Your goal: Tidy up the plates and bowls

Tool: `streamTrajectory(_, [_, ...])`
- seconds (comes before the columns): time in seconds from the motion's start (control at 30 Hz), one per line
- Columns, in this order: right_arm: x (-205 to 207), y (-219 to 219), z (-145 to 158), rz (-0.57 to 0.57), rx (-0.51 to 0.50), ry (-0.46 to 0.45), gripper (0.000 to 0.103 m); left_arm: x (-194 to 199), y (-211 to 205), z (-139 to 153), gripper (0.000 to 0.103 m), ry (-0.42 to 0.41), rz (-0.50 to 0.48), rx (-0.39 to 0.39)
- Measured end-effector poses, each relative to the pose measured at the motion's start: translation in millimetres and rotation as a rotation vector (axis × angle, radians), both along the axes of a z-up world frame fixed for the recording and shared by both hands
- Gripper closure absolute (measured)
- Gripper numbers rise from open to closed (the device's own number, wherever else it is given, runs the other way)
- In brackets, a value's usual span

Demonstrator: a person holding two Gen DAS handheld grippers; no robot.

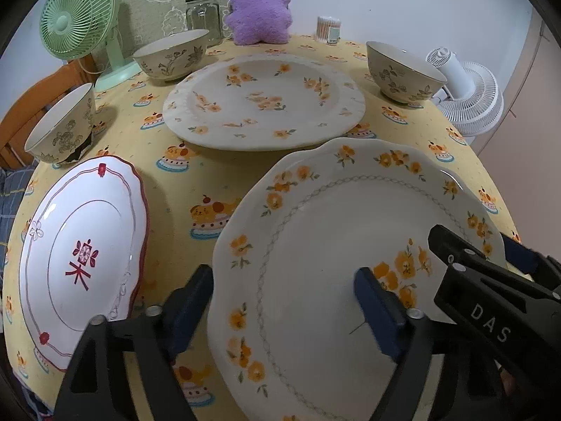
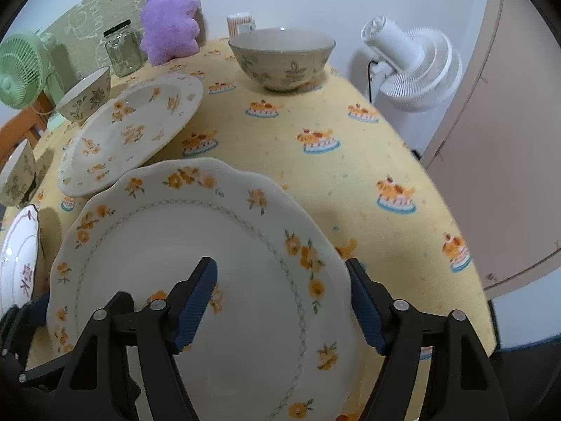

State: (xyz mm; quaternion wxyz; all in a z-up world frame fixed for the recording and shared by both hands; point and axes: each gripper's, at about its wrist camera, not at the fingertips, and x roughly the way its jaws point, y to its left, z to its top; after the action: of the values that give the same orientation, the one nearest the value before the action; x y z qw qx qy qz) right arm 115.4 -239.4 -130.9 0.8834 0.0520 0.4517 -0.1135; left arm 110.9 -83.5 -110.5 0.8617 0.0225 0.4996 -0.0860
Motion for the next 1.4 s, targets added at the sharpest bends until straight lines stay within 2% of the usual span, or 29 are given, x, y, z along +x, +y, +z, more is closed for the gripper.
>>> streamTrajectory(0.03, [-1,1,2,0.001,-0.006,-0.005,0.014,0,1,1,0.014,-0.005,-0.003,-0.003])
streamTrajectory(0.17, [-5,2,13,-0.004,-0.008,-0.031,0.009,-1,7,11,0.006,-0.01,-0.012,-0.018])
streamTrajectory(0.6, [-28,42,75,-0.02,-0.001,-0.137,0.009,-3,47,70,0.005,-0.103,-0.049,-0.048])
streamTrajectory(0.77, [-35,58,100,-0.053,0.005,-0.18,0.009,-1,67,98,0.005,-0.162,-0.052,-0.028])
streamTrajectory(0.97, [-34,80,130,-0.056,-0.009,-0.229,0.009,6,88,123,0.005,-0.184,-0.057,-0.043])
streamTrajectory(1.17, [-23,94,145,-0.025,-0.028,-0.241,0.009,18,98,131,0.005,-0.19,-0.033,-0.037])
streamTrajectory(1.4, [8,98,152,0.082,0.003,-0.232,0.009,43,90,133,0.005,-0.199,0.05,-0.029])
